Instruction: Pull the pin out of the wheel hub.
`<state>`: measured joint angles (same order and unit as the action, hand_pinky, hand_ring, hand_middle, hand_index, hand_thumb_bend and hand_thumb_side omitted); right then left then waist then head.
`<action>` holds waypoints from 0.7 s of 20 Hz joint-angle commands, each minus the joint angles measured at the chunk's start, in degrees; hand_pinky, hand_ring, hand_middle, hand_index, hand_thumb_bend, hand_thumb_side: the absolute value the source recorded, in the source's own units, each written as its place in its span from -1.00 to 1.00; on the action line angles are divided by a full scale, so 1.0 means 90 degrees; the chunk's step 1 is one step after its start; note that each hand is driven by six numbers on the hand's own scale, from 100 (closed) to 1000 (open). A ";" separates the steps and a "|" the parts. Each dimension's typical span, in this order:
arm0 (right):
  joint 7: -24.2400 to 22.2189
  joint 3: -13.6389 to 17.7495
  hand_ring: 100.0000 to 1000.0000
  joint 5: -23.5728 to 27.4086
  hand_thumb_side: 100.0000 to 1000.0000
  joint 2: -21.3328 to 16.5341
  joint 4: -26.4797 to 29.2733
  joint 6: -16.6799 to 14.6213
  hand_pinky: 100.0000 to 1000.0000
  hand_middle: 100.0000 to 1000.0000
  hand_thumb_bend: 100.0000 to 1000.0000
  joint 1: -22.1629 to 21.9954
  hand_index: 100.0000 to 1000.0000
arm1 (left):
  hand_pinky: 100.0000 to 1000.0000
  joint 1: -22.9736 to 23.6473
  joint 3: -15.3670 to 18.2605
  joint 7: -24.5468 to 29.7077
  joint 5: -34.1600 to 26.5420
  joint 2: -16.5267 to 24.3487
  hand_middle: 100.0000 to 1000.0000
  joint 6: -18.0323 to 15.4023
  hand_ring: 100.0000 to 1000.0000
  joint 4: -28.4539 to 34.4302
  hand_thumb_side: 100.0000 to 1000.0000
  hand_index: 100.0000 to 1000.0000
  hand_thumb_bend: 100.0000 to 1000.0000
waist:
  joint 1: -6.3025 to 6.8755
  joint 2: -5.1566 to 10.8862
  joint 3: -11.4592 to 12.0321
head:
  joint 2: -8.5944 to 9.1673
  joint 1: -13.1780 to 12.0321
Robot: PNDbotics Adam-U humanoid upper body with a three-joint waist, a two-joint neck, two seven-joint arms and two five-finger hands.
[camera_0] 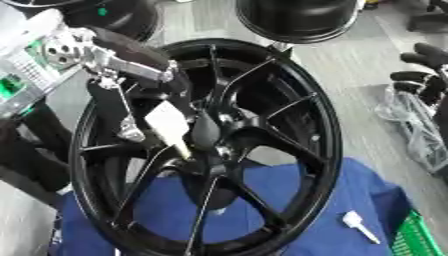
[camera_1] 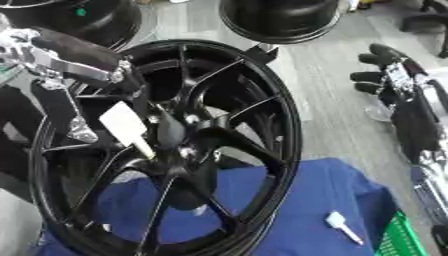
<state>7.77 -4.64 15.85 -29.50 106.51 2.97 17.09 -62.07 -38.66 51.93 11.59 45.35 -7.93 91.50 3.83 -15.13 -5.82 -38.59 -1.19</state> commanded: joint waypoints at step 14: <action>0.0012 0.0065 0.47 0.0000 0.56 -0.0109 0.0074 -0.0032 0.56 0.60 -1.00 0.0007 0.75 | 0.32 -0.0375 0.0960 -0.0326 0.0170 0.0291 -0.13 0.0307 0.22 0.0856 -1.00 -0.55 -0.66 | -0.0053 0.0167 0.0091 | 0.0034 0.0040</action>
<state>7.84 -4.60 15.85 -29.50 106.50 2.88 16.73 -64.14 -32.39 49.88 13.19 46.01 -5.73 97.40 3.67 -15.12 -5.04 -38.63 -0.94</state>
